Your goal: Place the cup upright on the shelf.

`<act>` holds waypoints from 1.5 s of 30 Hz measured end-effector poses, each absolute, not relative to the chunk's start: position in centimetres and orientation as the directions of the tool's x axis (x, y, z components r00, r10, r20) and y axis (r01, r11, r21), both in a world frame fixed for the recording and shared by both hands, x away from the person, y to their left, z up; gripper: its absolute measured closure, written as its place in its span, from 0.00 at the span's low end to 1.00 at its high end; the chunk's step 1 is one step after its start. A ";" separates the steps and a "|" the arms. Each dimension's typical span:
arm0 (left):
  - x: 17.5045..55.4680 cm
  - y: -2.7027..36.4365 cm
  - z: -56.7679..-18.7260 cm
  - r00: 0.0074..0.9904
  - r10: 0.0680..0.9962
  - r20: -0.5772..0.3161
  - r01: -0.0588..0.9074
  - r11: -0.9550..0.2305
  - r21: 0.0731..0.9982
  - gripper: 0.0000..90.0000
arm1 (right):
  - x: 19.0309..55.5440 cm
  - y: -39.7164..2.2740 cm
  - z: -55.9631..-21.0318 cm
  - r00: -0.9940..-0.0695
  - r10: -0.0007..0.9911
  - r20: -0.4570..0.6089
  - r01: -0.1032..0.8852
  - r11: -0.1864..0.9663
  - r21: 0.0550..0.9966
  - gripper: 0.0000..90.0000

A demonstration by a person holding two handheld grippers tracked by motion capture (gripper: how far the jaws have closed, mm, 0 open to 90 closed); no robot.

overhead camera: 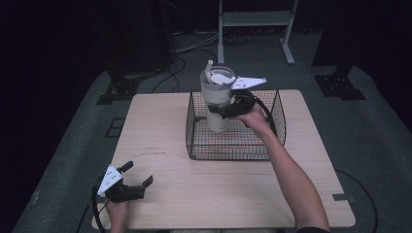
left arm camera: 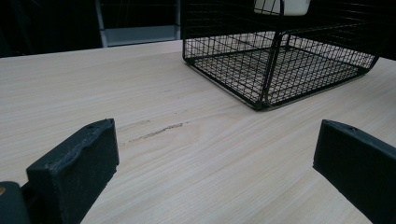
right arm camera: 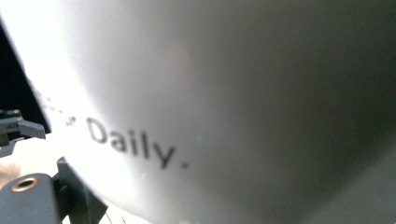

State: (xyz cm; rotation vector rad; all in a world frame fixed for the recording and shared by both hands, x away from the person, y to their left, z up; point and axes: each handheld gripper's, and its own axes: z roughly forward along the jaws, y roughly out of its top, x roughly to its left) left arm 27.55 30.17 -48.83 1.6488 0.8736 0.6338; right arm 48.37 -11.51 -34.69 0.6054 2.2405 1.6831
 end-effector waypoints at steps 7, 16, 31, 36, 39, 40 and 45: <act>27.5 30.2 -48.8 0.586 0.810 -0.038 0.219 -0.113 0.969 0.00 | 49.4 -11.0 -36.5 -0.887 0.459 0.047 0.192 0.275 0.942 0.09; 27.5 30.2 -48.8 0.588 0.808 -0.041 0.216 -0.109 0.970 0.00 | 50.3 -10.8 -38.6 -0.884 0.464 0.062 0.236 0.328 0.915 0.09; 27.5 30.2 -48.8 0.590 0.806 -0.044 0.216 -0.105 0.971 0.00 | 51.4 -10.5 -40.2 -0.883 0.463 0.073 0.265 0.366 0.892 0.09; 27.5 30.2 -48.9 0.590 0.806 -0.045 0.215 -0.103 0.971 0.00 | 51.8 -10.4 -40.7 -0.883 0.461 0.081 0.280 0.382 0.881 0.09; 27.5 30.2 -48.8 0.590 0.806 -0.045 0.215 -0.103 0.971 0.00 | 51.8 -10.2 -41.0 -0.884 0.463 0.067 0.276 0.401 0.873 0.09; 27.5 30.2 -48.8 0.590 0.806 -0.046 0.216 -0.103 0.971 0.00 | 51.8 -10.1 -41.1 -0.882 0.467 0.065 0.278 0.405 0.871 0.09; 27.5 30.3 -48.8 0.591 0.805 -0.052 0.219 -0.099 0.971 0.00 | 51.8 -10.1 -41.4 -0.881 0.468 0.063 0.272 0.392 0.879 0.09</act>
